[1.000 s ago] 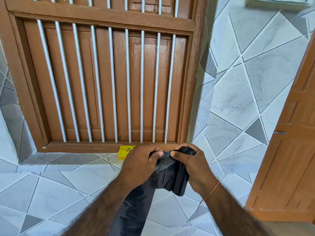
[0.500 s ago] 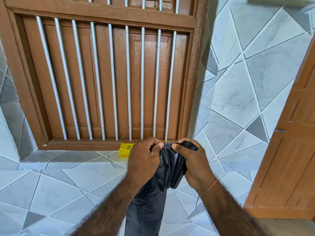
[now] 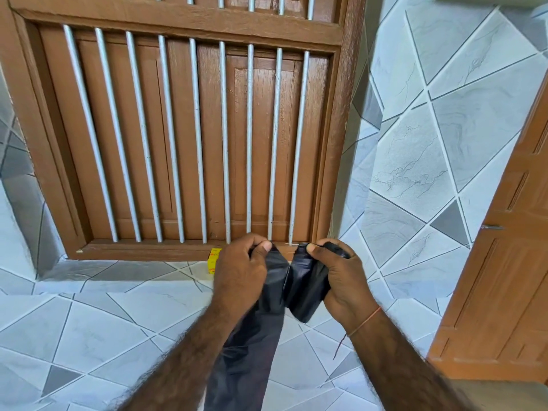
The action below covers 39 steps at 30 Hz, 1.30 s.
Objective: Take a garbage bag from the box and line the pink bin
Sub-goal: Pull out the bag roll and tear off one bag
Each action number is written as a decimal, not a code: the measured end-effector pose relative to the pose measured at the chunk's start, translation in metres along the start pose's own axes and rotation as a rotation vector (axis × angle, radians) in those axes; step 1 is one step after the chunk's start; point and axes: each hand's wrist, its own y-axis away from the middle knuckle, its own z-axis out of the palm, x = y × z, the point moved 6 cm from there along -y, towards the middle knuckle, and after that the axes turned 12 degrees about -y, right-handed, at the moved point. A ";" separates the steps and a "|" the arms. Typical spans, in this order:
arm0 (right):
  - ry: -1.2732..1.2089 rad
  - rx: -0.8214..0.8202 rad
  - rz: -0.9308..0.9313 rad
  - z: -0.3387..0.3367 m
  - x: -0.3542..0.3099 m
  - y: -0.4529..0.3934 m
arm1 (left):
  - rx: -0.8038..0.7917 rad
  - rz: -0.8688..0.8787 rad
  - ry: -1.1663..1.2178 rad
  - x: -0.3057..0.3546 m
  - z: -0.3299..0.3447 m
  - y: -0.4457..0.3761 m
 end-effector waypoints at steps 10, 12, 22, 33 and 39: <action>0.007 -0.036 -0.025 -0.007 -0.018 -0.014 | -0.480 0.088 0.015 -0.003 -0.005 -0.006; 0.025 -0.018 -0.031 -0.013 -0.022 -0.018 | -0.578 0.087 -0.028 -0.007 -0.005 -0.004; 0.060 0.070 -0.087 -0.025 -0.022 -0.029 | -0.479 0.042 -0.039 -0.033 -0.008 -0.015; -0.033 0.056 -0.136 -0.040 -0.045 -0.042 | -0.269 -0.006 -0.078 -0.046 -0.011 -0.025; -0.131 0.173 -0.173 -0.070 -0.067 -0.043 | 0.006 -0.026 -0.068 -0.058 -0.044 -0.039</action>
